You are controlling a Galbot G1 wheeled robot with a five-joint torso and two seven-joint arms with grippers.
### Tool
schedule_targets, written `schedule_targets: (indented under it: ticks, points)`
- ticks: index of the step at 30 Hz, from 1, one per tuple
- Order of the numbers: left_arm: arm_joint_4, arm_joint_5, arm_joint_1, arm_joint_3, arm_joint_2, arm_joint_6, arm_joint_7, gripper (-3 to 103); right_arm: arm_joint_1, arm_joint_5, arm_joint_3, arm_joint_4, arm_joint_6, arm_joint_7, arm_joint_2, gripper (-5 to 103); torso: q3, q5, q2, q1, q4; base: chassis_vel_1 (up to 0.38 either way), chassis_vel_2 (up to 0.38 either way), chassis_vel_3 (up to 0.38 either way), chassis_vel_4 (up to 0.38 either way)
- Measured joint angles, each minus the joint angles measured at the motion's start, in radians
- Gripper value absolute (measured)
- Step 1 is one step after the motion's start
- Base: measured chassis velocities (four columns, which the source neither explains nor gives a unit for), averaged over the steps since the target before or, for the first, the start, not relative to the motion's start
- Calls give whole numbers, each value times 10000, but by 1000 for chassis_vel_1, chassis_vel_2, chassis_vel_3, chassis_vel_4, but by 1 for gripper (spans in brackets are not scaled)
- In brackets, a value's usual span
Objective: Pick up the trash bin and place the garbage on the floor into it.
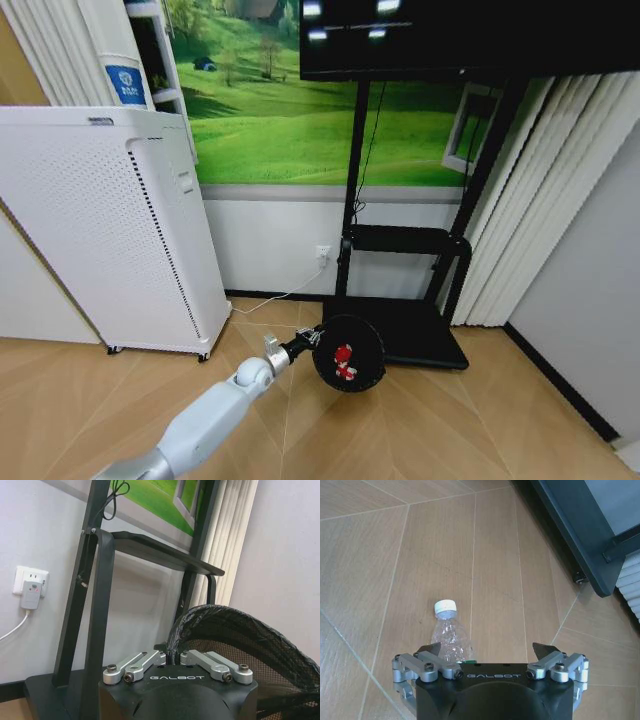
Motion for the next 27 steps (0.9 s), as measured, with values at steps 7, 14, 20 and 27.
schedule_targets:
  ticks: [7, 14, 20, 27]
  points:
    - [-45, 0, 82, -38, 93, -12, 1, 7, 188, -129, -77, -280, 43, -48, -83, 100, 0, -1, 0, 0, 2, 0, 0, 0, 0]
    - [59, 101, 209, -238, 18, -68, 80, 7, 282, -278, -194, -622, 105, -111, -317, 100, 0, -1, 0, 0, -1, 0, 0, 0, 0]
    - [252, 273, 434, -478, -128, -149, 236, 7, 494, -362, -369, -899, 57, -261, -568, 100, 0, -1, 0, 0, 1, 0, 0, 0, 0]
    - [322, 323, 483, -534, -120, -174, 328, 7, 762, -569, -496, -1379, 80, -322, -587, 100, 0, 0, 0, 0, 0, 0, 0, 0, 0]
